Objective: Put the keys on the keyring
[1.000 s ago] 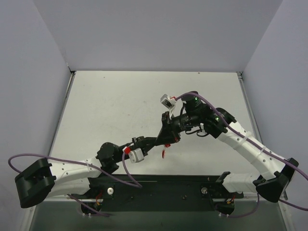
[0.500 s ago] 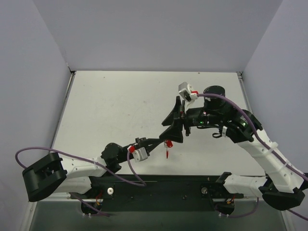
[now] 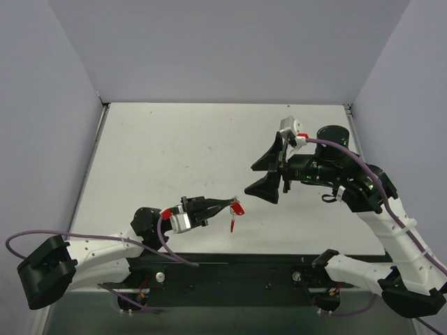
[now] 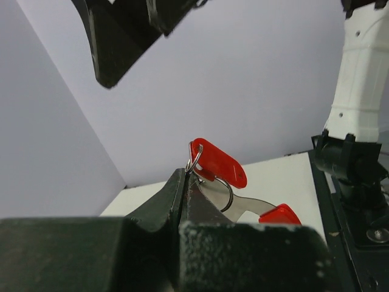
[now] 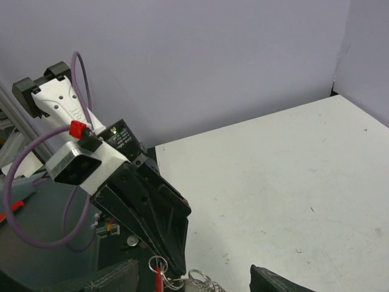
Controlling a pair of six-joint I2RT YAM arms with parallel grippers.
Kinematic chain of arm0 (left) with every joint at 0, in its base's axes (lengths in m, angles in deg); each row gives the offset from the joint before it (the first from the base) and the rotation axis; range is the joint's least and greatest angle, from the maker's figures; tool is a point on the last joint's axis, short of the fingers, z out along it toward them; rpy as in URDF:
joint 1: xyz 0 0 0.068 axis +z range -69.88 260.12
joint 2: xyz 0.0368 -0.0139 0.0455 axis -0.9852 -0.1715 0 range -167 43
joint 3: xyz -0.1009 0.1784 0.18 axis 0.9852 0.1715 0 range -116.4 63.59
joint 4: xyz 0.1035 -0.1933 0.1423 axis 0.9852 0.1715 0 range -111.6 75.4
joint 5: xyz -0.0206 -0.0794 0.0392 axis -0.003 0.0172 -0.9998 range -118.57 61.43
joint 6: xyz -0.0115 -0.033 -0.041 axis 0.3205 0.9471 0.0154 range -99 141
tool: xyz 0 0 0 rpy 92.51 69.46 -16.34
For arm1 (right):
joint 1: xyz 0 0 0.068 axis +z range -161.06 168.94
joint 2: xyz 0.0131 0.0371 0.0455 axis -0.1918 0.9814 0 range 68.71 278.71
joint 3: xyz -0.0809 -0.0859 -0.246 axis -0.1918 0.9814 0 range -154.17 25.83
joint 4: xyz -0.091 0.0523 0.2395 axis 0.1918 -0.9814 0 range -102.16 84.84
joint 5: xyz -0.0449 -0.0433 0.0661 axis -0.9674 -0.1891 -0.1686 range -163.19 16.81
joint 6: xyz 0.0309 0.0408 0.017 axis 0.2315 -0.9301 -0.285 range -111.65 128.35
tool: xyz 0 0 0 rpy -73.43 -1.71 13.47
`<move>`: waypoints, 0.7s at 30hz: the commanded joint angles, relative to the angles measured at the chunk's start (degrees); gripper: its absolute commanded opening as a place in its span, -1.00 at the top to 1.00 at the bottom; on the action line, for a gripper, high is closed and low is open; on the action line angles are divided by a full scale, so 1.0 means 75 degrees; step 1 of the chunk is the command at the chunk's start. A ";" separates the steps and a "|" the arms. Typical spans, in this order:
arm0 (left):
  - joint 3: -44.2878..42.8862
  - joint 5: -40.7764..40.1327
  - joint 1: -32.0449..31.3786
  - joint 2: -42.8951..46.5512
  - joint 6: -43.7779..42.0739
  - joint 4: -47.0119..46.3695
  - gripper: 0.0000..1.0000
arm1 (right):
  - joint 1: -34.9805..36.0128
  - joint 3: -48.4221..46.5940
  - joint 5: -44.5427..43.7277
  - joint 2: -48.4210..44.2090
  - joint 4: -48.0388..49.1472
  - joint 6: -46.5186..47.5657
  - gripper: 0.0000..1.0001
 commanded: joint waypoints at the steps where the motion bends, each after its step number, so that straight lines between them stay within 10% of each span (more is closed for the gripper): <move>1: -0.0529 0.0467 0.0073 0.0520 0.0705 -0.3055 1.00 | -0.0013 0.0032 0.0533 0.0070 0.0160 0.0285 -0.42; 9: -0.0975 0.0831 0.0343 0.1119 0.1339 -0.3055 1.00 | 0.0091 -0.0167 0.0909 0.0410 0.0254 0.0343 0.41; 21: -0.1010 0.0655 0.0413 0.0932 0.1374 -0.3055 1.00 | 0.1146 -0.0460 0.0932 0.0433 0.0313 0.0109 0.68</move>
